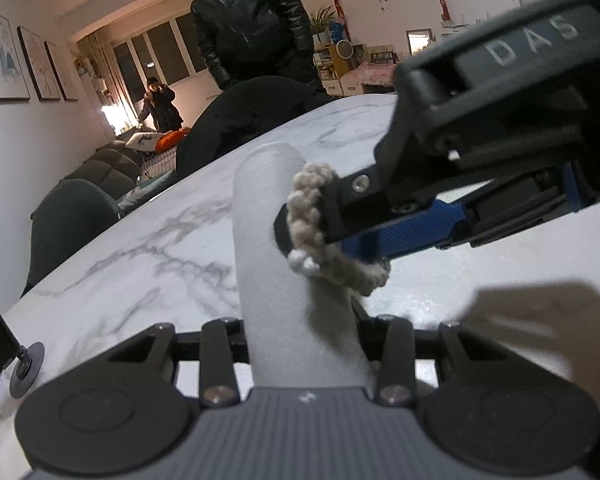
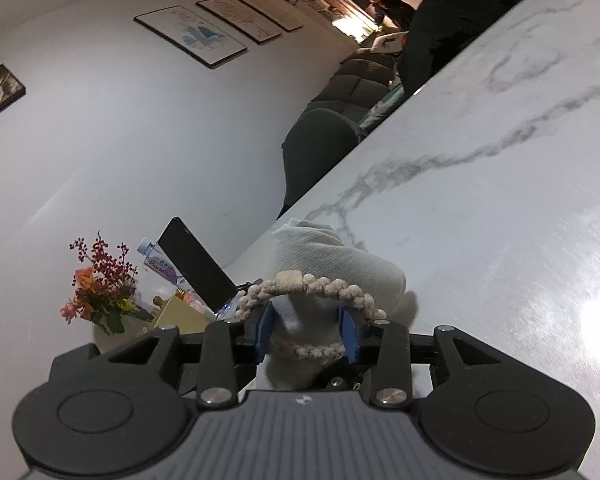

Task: Fold shopping bag
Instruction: 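Slip the loop over the roll end and pull it down with the right gripper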

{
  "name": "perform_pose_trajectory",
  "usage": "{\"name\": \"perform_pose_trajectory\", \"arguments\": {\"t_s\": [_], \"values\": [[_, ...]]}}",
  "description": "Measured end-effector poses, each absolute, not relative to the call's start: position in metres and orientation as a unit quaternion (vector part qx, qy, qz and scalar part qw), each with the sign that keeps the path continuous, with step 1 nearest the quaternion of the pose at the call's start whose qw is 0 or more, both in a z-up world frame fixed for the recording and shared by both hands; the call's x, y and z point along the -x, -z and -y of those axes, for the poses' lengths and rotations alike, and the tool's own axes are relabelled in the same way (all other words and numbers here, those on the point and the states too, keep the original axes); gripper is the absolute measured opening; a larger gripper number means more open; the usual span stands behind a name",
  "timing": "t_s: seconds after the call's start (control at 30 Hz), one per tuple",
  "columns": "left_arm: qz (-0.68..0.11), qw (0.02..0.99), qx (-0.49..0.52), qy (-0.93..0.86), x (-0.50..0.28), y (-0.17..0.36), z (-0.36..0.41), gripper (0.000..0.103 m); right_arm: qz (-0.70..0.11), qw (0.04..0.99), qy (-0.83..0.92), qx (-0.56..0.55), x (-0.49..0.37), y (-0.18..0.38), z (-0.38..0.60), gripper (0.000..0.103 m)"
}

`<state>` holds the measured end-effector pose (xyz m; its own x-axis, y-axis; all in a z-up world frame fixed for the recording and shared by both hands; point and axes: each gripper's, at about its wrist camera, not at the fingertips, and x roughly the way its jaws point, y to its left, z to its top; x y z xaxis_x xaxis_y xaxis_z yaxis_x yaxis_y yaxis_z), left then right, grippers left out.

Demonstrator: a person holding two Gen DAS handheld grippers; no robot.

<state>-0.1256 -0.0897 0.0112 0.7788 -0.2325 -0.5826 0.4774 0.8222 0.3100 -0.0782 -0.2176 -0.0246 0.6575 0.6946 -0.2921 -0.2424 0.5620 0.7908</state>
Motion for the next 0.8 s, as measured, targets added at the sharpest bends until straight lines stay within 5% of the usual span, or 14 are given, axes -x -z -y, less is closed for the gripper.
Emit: {"name": "perform_pose_trajectory", "arguments": {"t_s": [0.8], "values": [[-0.225, 0.916, -0.286, 0.171, 0.141, 0.008, 0.127, 0.035, -0.372, 0.83, -0.249, -0.332, 0.061, 0.006, 0.218, 0.044]]}}
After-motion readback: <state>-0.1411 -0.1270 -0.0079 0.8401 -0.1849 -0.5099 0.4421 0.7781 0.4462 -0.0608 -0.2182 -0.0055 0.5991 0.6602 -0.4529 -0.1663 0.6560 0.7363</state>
